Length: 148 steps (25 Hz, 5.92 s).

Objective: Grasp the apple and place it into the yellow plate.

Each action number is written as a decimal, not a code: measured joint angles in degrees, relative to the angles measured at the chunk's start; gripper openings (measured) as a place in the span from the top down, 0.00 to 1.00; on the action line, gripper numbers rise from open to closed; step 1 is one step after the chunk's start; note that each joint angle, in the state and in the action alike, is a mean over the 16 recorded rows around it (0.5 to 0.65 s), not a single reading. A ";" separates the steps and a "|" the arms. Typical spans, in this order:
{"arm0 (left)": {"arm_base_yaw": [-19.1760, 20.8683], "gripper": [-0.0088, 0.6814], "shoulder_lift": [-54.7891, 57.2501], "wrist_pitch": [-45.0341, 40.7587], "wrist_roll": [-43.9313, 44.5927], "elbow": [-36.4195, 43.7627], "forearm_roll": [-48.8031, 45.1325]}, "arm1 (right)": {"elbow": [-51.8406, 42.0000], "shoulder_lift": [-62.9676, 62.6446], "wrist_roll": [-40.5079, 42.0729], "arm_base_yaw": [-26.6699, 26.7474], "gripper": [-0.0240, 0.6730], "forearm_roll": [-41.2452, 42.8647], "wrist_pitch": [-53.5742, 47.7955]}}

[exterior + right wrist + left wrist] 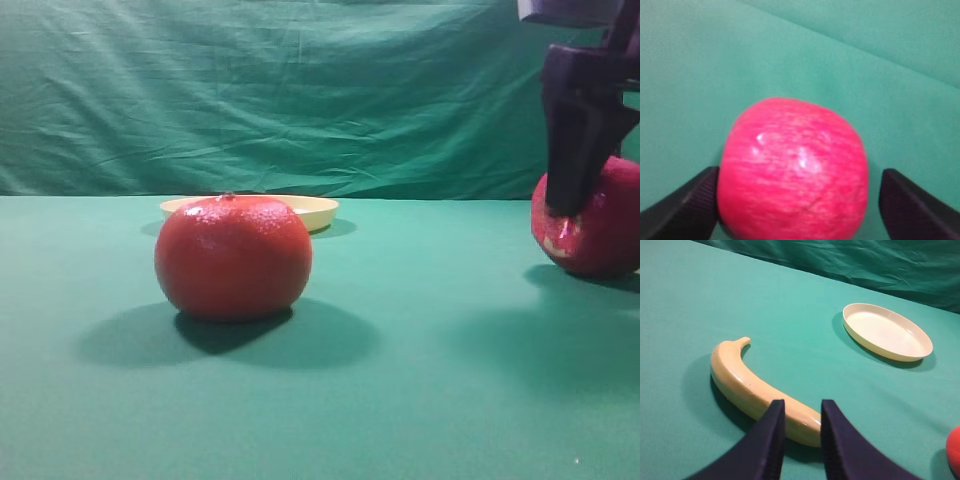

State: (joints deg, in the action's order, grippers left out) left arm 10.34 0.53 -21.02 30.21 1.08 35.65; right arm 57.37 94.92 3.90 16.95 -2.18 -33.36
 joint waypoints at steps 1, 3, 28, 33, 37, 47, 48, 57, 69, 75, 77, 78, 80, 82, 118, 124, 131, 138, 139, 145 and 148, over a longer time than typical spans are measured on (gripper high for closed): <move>0.00 0.76 0.00 0.00 0.00 0.00 0.00 | 1.21 0.18 0.17 0.23 0.28 -0.61 0.15; 0.00 0.76 0.00 0.00 0.00 0.00 0.00 | 4.10 0.61 0.86 0.93 0.28 -2.04 0.58; 0.00 0.76 0.00 0.00 0.00 0.00 0.00 | 45.32 28.97 11.01 14.38 0.18 -11.02 9.54; 0.00 0.76 0.00 0.00 0.00 0.00 0.00 | 46.10 28.67 11.01 14.39 0.13 -9.21 9.38; 0.00 0.76 0.00 0.00 0.00 0.00 0.00 | 46.22 25.65 11.01 14.39 0.16 -6.80 7.89; 0.00 0.76 0.00 0.00 0.00 0.00 0.00 | 46.30 10.87 10.07 14.39 0.68 -1.34 -5.18; 0.00 0.76 0.00 0.00 0.00 0.00 0.00 | 46.31 9.16 9.66 14.39 0.73 -1.13 -7.03; 0.00 0.76 0.00 0.00 0.00 0.00 0.00 | 43.49 -5.62 4.68 14.39 0.96 -0.67 -20.25; 0.00 0.76 0.00 0.00 0.00 0.00 0.00 | 17.02 -30.58 1.76 14.39 0.97 -1.23 -11.62; 0.00 0.76 0.00 0.00 0.00 0.00 0.00 | 0.43 -45.32 1.54 14.39 0.97 -2.01 -4.93; 0.00 0.76 0.00 0.00 0.00 0.00 0.00 | -4.01 -50.10 1.38 14.39 0.97 -2.24 -4.11; 0.00 0.76 0.00 0.00 0.00 0.00 0.00 | -5.94 -52.38 1.31 14.39 0.97 -2.32 -3.99; 0.00 0.76 0.00 0.00 0.00 0.00 0.00 | -9.34 -56.70 1.15 14.39 0.97 -2.39 -4.24; 0.00 0.76 0.00 0.00 0.00 0.00 0.00 | -12.09 -60.51 0.98 14.39 0.97 -2.32 -4.90; 0.00 0.76 0.00 0.00 0.00 0.00 0.00 | -49.60 -94.84 0.64 -10.19 0.97 -0.24 6.60; 0.00 0.76 0.00 0.00 0.00 0.00 0.00 | -55.40 -95.63 0.76 -12.40 0.97 -0.28 9.27; 0.00 0.76 0.00 0.00 0.00 0.00 0.00 | -58.51 -95.63 0.83 -12.74 0.97 -0.32 11.06; 0.00 0.76 0.00 0.00 0.00 0.00 0.00 | -58.71 -95.63 0.90 -12.74 0.97 -0.34 11.30; 0.00 0.76 0.00 0.00 0.00 0.00 0.00 | -58.71 -95.63 0.91 -12.74 0.97 -0.34 11.30; 0.00 0.76 0.00 0.00 0.00 0.00 0.00 | -58.73 -95.63 0.95 -12.74 0.97 -0.34 11.30; 0.00 0.76 0.00 0.00 0.00 0.00 0.00 | -58.73 -95.63 0.95 -12.74 0.97 -0.34 11.30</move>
State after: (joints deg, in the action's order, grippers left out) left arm 10.34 0.53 -21.02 30.21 1.08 35.65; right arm -1.36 -0.71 4.85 4.22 -2.53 -22.05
